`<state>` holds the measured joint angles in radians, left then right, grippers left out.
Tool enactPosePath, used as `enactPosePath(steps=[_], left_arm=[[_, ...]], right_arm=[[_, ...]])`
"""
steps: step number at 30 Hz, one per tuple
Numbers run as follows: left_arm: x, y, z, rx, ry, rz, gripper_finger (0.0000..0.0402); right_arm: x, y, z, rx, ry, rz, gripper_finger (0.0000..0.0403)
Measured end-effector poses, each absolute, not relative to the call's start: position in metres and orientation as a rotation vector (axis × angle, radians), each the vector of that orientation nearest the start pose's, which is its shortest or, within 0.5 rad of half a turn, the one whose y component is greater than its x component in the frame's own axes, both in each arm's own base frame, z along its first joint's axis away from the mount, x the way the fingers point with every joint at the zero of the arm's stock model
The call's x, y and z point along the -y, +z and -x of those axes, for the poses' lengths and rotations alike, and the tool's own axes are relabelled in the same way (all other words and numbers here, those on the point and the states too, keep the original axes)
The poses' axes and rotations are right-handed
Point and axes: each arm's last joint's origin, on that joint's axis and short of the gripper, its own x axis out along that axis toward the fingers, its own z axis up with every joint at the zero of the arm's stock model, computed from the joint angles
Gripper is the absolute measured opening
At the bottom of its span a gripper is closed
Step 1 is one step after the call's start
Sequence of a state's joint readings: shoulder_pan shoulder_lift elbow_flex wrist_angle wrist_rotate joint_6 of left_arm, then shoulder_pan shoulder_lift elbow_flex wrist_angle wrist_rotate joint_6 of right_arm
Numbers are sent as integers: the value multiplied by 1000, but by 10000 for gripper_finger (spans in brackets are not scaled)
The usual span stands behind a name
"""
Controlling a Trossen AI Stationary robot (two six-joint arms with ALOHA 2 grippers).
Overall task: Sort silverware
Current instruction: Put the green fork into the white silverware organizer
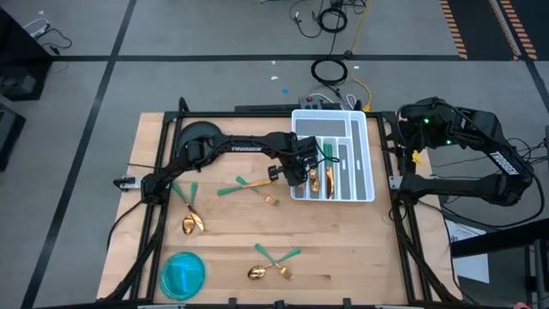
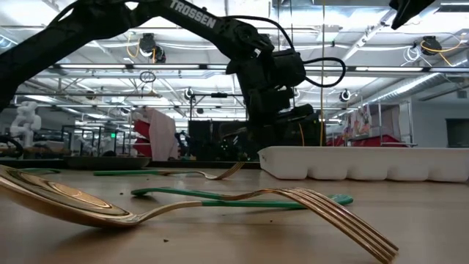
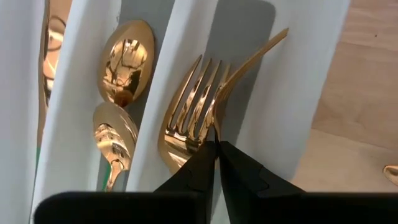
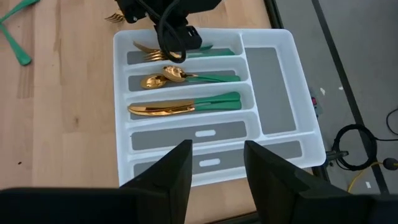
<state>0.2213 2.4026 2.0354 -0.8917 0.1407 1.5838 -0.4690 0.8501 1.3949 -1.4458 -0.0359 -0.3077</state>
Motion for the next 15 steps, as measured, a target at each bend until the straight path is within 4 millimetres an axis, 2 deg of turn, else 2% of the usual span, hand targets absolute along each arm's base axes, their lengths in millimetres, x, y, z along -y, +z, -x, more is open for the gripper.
enactPosePath(steps=[10,15], left_arm=[[-104,170,-484,-1059,-783,-1067,39],[-105,181,-486,-1093,-730,-1090,40]], right_arm=[[37,404,-75,-930,-263,56,137],[37,404,-75,-930,-268,45,137]])
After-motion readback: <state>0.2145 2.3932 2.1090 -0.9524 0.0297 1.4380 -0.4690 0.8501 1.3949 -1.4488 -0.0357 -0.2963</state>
